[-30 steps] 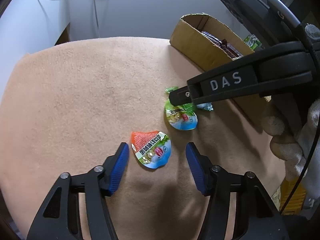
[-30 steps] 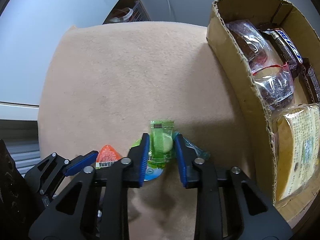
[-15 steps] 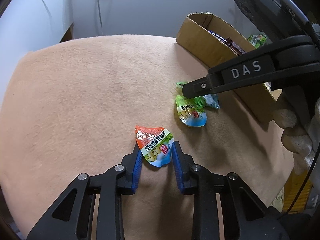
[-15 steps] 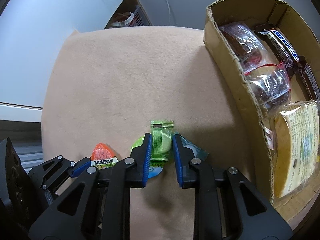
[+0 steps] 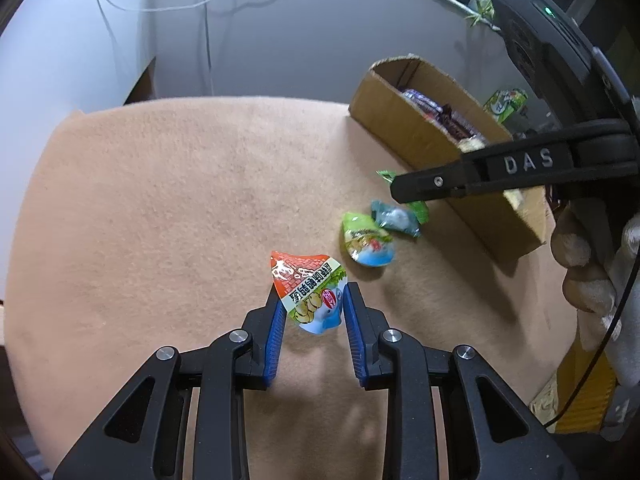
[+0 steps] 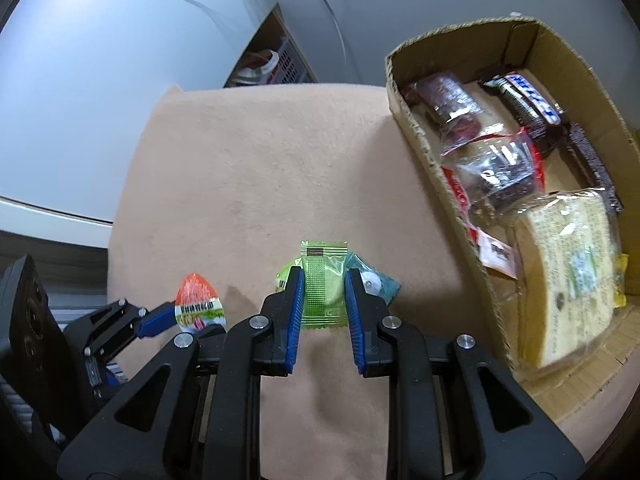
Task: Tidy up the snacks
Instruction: 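Carry the orange jelly cup with the left tool while the right tool carries the green packet to the box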
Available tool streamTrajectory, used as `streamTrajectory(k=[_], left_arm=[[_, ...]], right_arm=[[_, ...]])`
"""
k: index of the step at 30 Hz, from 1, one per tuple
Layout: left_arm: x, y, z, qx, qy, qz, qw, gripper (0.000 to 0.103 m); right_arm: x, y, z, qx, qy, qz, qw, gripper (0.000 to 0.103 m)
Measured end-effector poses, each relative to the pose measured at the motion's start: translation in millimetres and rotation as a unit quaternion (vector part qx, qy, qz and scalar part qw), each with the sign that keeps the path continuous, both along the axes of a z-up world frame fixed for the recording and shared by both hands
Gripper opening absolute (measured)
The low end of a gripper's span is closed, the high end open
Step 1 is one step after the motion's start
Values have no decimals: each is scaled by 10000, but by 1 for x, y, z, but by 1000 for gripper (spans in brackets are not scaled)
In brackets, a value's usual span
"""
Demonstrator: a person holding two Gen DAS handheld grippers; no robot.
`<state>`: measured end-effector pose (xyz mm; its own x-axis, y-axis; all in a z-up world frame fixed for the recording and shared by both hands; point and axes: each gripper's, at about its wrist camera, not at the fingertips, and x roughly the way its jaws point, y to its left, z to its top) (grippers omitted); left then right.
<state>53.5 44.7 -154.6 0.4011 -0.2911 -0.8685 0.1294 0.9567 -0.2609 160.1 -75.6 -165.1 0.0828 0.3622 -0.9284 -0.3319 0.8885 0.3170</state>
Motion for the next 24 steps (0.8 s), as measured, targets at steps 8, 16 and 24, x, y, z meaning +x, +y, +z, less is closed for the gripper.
streamTrajectory(k=[8, 16, 24], left_arm=[[10, -8, 29, -62, -267, -114, 9996, 27], [32, -28, 51, -59, -513, -375, 9980, 27], [59, -56, 63, -36, -664, -677, 9955, 27]], right_arm=[[-5, -25, 31, 164, -249, -95, 9995, 22], [-7, -66, 57, 125, -551, -336, 9978, 22], [2, -112, 69, 81, -674, -728, 9950, 22]])
